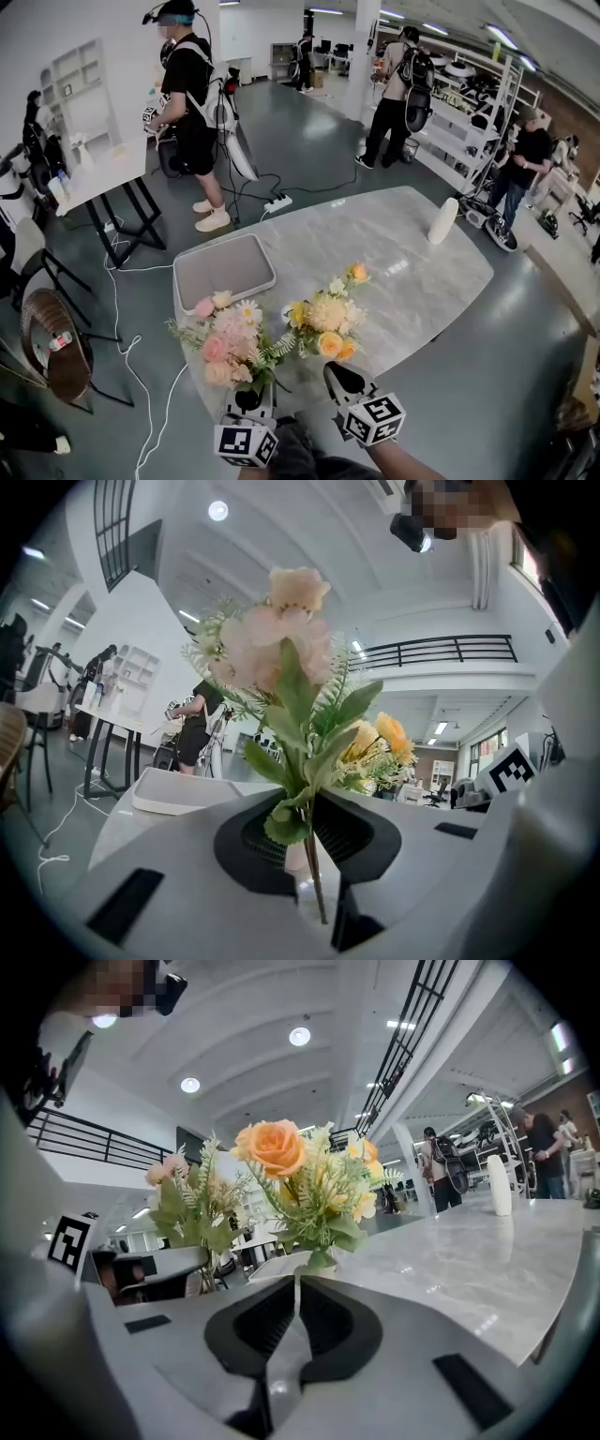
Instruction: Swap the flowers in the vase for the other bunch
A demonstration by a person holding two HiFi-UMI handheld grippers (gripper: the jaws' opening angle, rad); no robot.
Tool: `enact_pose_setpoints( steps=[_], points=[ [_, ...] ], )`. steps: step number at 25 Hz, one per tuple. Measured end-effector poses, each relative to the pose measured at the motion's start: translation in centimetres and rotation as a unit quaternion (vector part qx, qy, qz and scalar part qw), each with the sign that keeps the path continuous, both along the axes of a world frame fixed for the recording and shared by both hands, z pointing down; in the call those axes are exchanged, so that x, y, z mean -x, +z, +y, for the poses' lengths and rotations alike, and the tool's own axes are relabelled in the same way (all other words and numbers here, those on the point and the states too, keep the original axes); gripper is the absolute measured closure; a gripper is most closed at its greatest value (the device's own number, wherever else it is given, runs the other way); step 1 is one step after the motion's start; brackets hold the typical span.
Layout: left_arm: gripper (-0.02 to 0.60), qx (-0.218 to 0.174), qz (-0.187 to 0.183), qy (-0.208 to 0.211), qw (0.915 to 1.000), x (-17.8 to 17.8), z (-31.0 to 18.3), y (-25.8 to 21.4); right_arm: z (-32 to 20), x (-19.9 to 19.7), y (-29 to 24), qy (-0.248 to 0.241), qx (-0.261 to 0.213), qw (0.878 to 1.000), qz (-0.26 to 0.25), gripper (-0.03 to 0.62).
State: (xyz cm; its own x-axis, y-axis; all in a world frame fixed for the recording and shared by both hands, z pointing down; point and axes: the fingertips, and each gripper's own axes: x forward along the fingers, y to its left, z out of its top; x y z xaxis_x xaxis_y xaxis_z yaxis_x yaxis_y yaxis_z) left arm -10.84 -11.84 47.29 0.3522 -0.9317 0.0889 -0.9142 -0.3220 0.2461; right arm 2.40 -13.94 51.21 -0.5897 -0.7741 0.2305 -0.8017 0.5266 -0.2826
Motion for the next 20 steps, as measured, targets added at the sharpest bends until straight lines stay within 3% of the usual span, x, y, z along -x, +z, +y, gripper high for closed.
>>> enact_pose_setpoints(
  steps=[20],
  points=[
    [0.518, -0.016, 0.000, 0.024, 0.9996, -2.8, 7.1, -2.5, 6.8, -1.8, -3.0, 0.005, -0.015, 1.000, -0.015, 0.560]
  ],
)
